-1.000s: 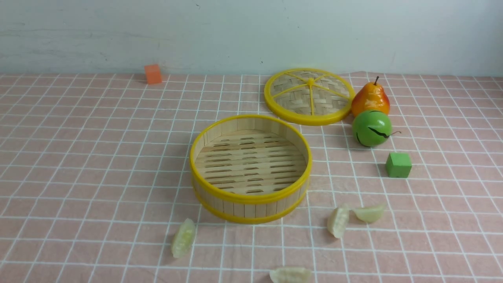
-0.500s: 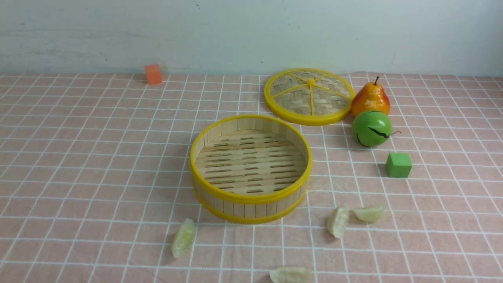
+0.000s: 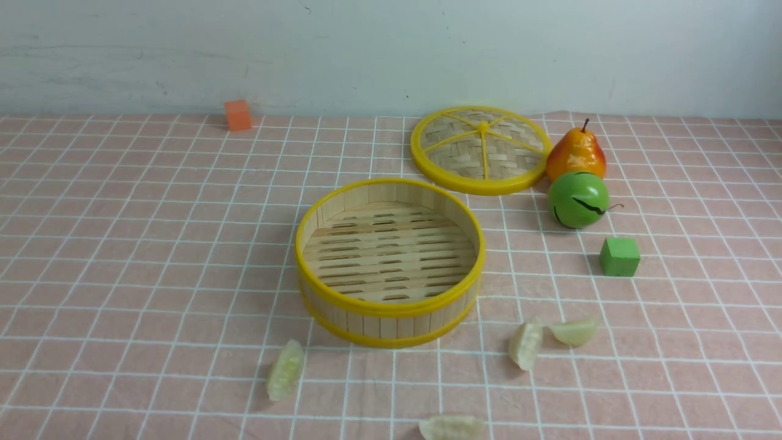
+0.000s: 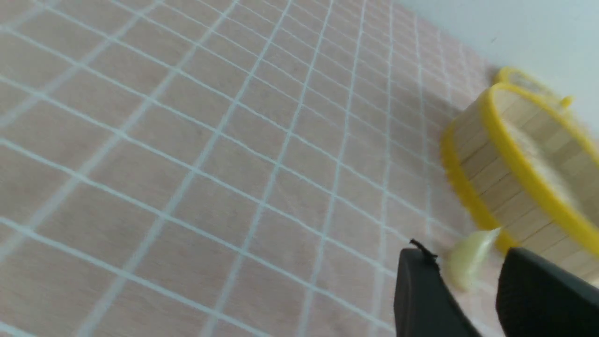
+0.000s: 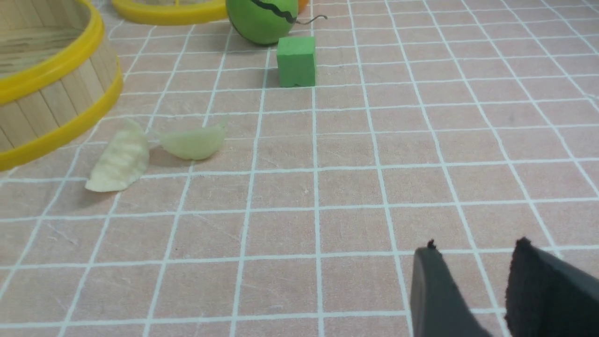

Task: Put the dumplings into the steamer on the table with the pink tablecloth.
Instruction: 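Reach for and grasp a dumpling on the table with the left gripper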

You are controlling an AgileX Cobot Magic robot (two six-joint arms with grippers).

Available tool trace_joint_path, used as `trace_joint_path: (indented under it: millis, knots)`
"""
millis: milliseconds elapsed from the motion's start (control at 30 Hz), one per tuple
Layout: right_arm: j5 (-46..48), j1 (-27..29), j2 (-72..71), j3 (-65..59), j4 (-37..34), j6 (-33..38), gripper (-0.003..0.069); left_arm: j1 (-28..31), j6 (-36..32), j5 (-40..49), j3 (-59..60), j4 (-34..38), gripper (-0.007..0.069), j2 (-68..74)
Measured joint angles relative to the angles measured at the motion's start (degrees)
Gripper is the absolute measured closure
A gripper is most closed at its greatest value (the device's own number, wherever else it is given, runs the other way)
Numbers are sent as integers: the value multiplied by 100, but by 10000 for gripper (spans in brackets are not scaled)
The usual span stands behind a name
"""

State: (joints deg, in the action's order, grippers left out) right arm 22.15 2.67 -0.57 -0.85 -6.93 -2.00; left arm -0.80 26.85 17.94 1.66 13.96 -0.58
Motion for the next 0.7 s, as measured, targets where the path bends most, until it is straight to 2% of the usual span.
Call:
trace_joint_path:
  millis: [33, 167, 200, 233, 267, 300, 367, 500, 633, 667, 700]
  knots:
    - [6, 0, 0, 0, -307, 0, 420, 0, 492, -72, 0, 878, 386, 0]
    - [90, 0, 0, -12, -1998, -410, 420, 0, 1445, -132, 0, 2682, 386, 0]
    - [108, 0, 0, -26, -2485, -578, 420, 0, 1542, -132, 0, 2928, 386, 0]
    - [136, 0, 0, -47, -3320, -840, 420, 0, 1632, -132, 0, 3158, 386, 0]
    - [147, 0, 0, -54, -3541, -896, 420, 0, 1632, -132, 0, 3183, 386, 0]
    - [156, 0, 0, -60, -4139, -988, 420, 0, 1627, -132, 0, 3289, 386, 0]
    - [117, 0, 0, -60, -4807, -1011, 420, 0, 1554, -138, 0, 3347, 386, 0]
    - [80, 0, 0, -60, -5065, -615, 420, 0, 1345, -145, 0, 3372, 386, 0]
    - [31, 0, 0, -60, -5161, -185, 420, 0, 524, -74, -99, 3385, 386, 0]
    - [43, 0, 0, -60, -5206, 136, 420, 0, -178, 118, -338, 3346, 389, 0]
    - [49, 0, 0, -38, -5212, 338, 420, 0, -366, 236, -475, 3318, 394, 6]
